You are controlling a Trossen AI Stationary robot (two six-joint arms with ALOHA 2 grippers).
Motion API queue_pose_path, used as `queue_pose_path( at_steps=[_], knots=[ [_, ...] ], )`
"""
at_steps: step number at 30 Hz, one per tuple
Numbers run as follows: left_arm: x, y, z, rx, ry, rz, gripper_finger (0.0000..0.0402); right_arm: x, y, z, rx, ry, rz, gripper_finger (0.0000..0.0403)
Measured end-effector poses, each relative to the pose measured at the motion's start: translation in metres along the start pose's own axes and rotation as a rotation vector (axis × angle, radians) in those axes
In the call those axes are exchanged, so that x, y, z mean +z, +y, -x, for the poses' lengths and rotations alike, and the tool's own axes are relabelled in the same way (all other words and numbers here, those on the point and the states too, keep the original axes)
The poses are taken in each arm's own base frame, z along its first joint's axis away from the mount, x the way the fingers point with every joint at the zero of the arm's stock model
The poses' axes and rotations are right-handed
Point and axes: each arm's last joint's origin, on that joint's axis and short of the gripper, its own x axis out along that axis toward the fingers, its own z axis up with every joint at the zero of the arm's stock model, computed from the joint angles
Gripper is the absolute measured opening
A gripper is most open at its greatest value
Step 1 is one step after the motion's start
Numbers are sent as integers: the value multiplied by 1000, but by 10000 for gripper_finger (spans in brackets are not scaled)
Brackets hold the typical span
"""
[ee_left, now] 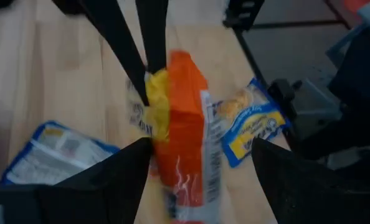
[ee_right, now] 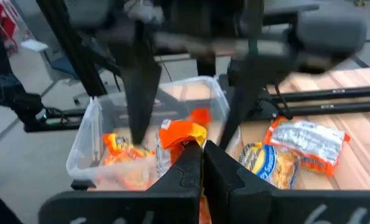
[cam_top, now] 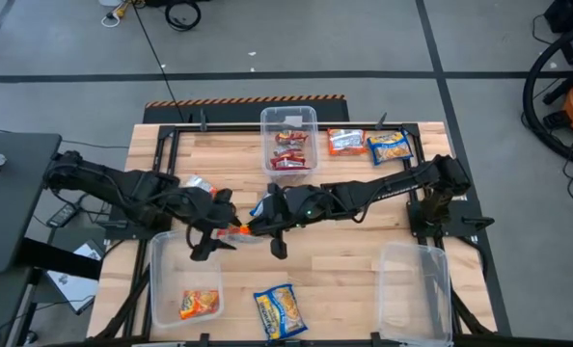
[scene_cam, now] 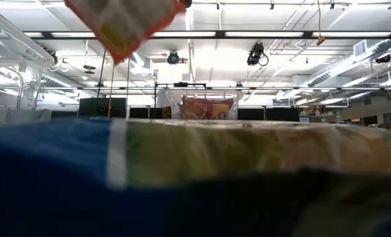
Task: Sort Maruchan noodles
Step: Put the orange noodle pack into the bottom left transparent bin
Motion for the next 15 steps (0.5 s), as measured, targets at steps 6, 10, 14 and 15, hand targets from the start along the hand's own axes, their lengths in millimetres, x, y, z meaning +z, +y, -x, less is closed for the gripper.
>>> queue_pose_path(
  at_steps=[6, 10, 14, 15],
  knots=[
    [-2, 4, -11, 31, 52, 20, 264, 4, -1, 1, 2, -31, -3, 9],
    [-2, 7, -11, 50, 50, 37, 205, 3, -1, 0, 1, -22, -3, 10],
    [-4, 7, -10, 53, 67, 36, 129, 3, -2, 0, 0, -24, -3, 24],
    [-4, 7, -10, 56, 75, 36, 126, 3, -2, 0, -2, -23, -3, 30]
  ],
)
